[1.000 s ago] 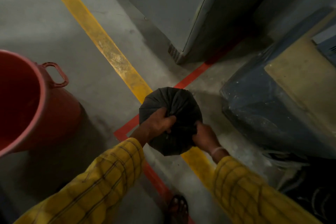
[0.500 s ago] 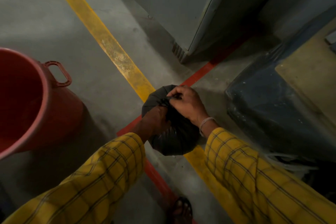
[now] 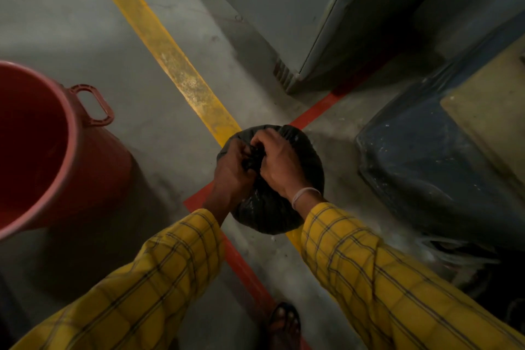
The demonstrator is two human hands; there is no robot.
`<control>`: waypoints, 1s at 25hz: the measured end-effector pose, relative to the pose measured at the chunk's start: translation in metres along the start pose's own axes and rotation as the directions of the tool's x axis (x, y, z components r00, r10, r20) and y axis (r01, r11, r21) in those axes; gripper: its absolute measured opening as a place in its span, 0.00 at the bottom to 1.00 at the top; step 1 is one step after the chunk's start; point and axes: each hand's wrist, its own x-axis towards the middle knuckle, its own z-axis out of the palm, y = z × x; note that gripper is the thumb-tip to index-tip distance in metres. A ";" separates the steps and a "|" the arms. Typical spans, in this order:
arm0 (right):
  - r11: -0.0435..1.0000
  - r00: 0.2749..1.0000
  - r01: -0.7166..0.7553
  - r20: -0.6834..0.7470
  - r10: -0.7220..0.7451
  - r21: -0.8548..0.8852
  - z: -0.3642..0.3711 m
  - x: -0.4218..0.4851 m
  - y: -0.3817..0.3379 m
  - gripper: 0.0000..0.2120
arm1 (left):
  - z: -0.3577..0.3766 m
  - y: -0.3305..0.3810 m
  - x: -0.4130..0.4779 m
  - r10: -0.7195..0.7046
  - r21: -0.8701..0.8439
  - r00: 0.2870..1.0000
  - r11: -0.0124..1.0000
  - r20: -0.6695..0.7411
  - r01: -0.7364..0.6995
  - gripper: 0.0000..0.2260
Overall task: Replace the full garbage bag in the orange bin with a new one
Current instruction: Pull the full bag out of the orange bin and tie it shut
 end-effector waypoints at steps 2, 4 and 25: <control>0.995 0.993 0.038 -0.103 -0.048 -0.094 0.000 0.001 -0.001 0.16 | -0.002 0.007 0.001 0.138 0.098 0.990 0.986 -0.016 -0.136 0.20; 0.999 0.979 -0.041 -0.201 0.033 -0.034 -0.001 0.004 0.000 0.18 | 0.000 0.008 0.003 0.169 0.135 0.986 0.977 -0.014 -0.165 0.20; 0.793 0.913 -0.408 0.208 0.351 0.453 0.000 0.006 0.041 0.18 | 0.009 0.015 -0.003 0.020 0.024 0.993 1.000 -0.116 -0.017 0.10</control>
